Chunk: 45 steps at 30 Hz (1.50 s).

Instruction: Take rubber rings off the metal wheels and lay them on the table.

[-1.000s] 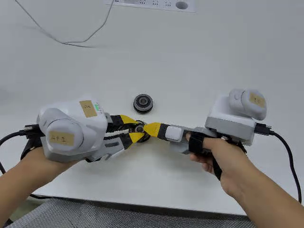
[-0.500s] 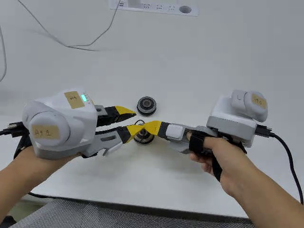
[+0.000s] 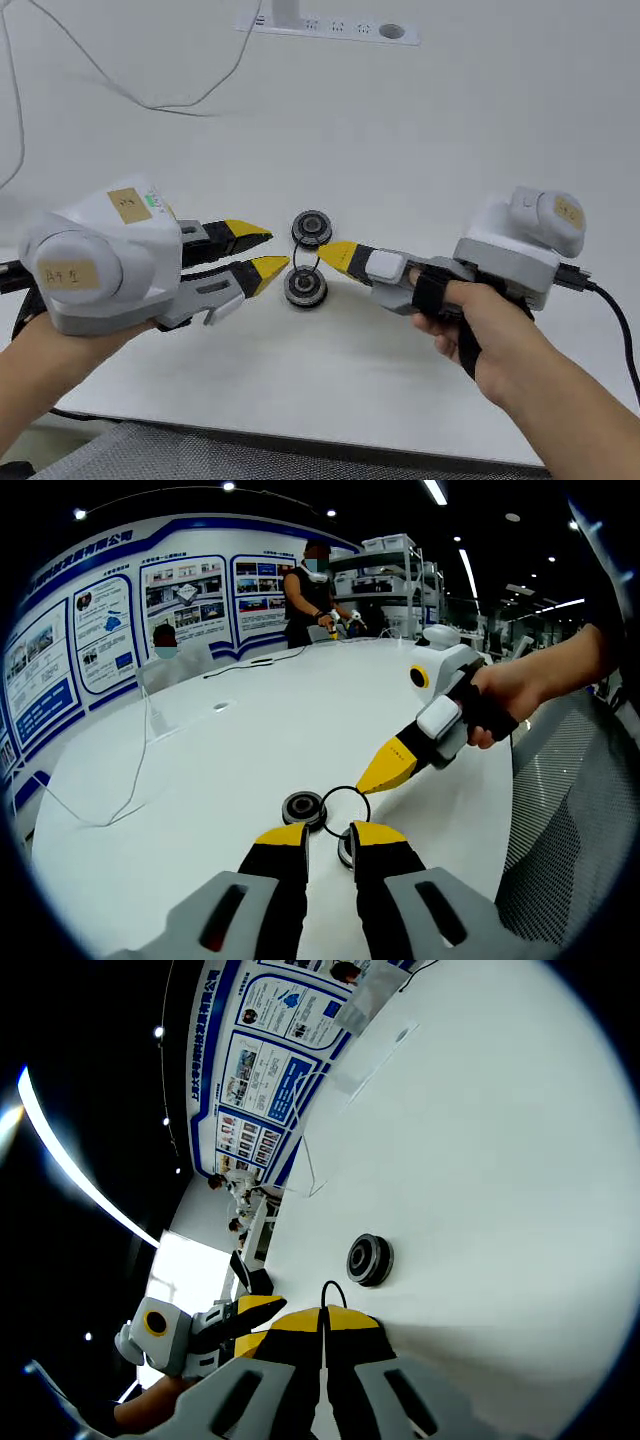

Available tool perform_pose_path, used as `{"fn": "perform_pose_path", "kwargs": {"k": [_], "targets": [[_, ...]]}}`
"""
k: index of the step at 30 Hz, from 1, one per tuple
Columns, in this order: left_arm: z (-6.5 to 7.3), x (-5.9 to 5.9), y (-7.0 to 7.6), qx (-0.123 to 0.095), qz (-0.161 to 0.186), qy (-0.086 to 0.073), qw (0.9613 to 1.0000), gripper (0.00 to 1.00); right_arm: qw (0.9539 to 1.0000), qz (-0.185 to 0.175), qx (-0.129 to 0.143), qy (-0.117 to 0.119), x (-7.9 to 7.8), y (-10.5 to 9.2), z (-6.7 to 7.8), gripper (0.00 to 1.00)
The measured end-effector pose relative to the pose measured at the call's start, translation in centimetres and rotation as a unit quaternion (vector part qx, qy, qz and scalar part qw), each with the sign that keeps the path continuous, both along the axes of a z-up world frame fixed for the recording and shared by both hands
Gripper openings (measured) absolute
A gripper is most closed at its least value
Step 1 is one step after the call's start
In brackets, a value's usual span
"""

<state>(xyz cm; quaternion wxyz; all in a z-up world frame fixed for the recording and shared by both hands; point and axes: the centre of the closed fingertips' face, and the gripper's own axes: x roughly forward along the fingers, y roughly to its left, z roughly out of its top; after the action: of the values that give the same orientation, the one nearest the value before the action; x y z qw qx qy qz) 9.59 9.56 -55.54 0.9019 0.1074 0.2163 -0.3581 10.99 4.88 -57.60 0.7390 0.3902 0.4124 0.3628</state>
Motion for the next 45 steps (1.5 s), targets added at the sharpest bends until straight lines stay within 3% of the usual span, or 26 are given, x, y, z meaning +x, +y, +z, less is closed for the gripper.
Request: {"fn": "perform_pose_path", "kwargs": {"k": [10, 16, 21, 23, 32, 34, 38, 45], "targets": [[0.5, 0.1, -0.4, -0.005, 0.002, -0.004, 1.0, 0.19, 0.9976, -0.058, -0.035, 0.017, 1.1, -3.6, -2.1, 0.01], [0.5, 0.1, -0.7, -0.007, 0.0, -0.005, 1.0, 0.18, 0.9938, -0.081, -0.074, 0.019, 1.0, -5.4, -3.1, 0.01], [0.7, 0.0, -0.9, -0.009, 0.001, -0.005, 0.9999, 0.18, 0.9903, -0.084, -0.11, 0.012, 0.8, -6.6, -3.7, 0.01], [0.7, 0.0, -0.9, -0.009, 0.001, -0.005, 0.9999, 0.18, 0.9874, -0.079, -0.137, 0.003, 0.6, -7.2, -4.0, 0.01], [0.5, -0.3, -0.9, -0.005, -0.001, -0.004, 1.0, 0.18, 0.9808, -0.07, -0.181, -0.022, 0.3, -8.2, -4.4, 0.02], [0.5, -0.4, -1.0, -0.006, -0.002, -0.003, 1.0, 0.18, 0.9781, -0.062, -0.194, -0.043, 0.3, -8.2, -4.3, 0.06], [0.7, -0.4, -1.1, -0.006, -0.003, -0.004, 1.0, 0.18, 0.9765, -0.062, -0.2, -0.052, 0.3, -8.2, -3.9, 0.1], [0.4, -0.4, -1.2, -0.001, -0.008, 0.0, 1.0, 0.18, 0.9791, -0.063, -0.179, -0.073, 0.6, -7.9, -2.5, 0.11]]}}
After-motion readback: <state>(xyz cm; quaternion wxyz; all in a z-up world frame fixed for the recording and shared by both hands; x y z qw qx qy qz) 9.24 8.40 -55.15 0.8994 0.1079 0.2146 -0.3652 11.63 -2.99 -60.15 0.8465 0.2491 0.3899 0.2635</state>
